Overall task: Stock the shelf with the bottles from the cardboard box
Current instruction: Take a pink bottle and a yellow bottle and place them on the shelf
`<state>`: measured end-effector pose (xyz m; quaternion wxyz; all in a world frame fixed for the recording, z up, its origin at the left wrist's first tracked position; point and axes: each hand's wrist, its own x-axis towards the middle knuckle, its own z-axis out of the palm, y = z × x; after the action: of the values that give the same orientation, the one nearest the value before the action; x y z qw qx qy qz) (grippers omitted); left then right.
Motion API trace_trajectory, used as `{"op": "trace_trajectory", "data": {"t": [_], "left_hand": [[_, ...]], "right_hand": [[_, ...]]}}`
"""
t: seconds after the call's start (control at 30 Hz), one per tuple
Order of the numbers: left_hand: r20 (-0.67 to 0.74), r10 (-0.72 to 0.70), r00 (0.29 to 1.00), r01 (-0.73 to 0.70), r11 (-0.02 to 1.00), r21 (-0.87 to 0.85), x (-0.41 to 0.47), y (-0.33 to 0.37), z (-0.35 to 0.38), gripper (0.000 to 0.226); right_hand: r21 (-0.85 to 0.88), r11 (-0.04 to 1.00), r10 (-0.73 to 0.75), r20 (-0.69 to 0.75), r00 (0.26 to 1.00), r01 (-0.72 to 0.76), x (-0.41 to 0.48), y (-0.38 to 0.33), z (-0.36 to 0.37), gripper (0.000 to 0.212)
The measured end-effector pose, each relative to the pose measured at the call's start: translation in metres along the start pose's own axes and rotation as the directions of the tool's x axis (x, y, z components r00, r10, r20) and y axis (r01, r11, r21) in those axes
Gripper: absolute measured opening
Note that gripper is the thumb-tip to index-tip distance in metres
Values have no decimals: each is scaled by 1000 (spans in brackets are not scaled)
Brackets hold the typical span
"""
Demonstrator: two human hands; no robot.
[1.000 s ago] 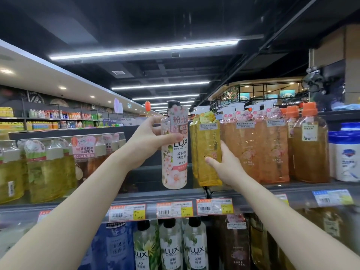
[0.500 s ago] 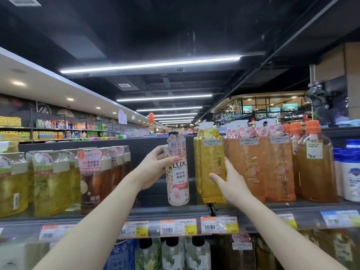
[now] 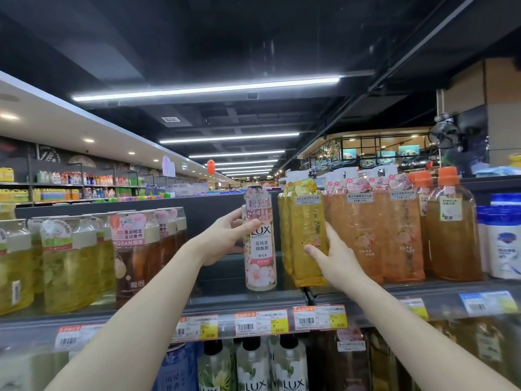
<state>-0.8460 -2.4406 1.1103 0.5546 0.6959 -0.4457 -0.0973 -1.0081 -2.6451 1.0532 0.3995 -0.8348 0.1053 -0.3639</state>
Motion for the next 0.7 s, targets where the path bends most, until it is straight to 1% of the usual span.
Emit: {"op": "trace_trajectory", "data": {"t": [0.2,0.4,0.5,0.57,0.63,0.7], "left_hand": [[11,-9,1000,9,1000,2,1,0,2,37],[40,-54,998,56,998,-33,4,4,0,37],[33,-68,997,70,996,-63,3,2,5,38],[38,-71,997,74,994,-83,2,-1,7,42],[59,-89,994,93,993,-73,-1,-3,8,51],[67,-130,989,132,991,-17,-6,-7,10,69]], "right_hand": [[5,1000,12,-16,1000,-12,-2,1,2,68],[11,999,39,-1,999,-39,-6,-4,4,68],[10,997,70,10,997,-71,-9,-8,2,71],[4,994,108,20,994,-108,-11,-9,2,75],[-28,983,185,58,981,-183,-14,-11,2,80],[-72,972,228,85,970,-222,-19,-10,4,82]]}}
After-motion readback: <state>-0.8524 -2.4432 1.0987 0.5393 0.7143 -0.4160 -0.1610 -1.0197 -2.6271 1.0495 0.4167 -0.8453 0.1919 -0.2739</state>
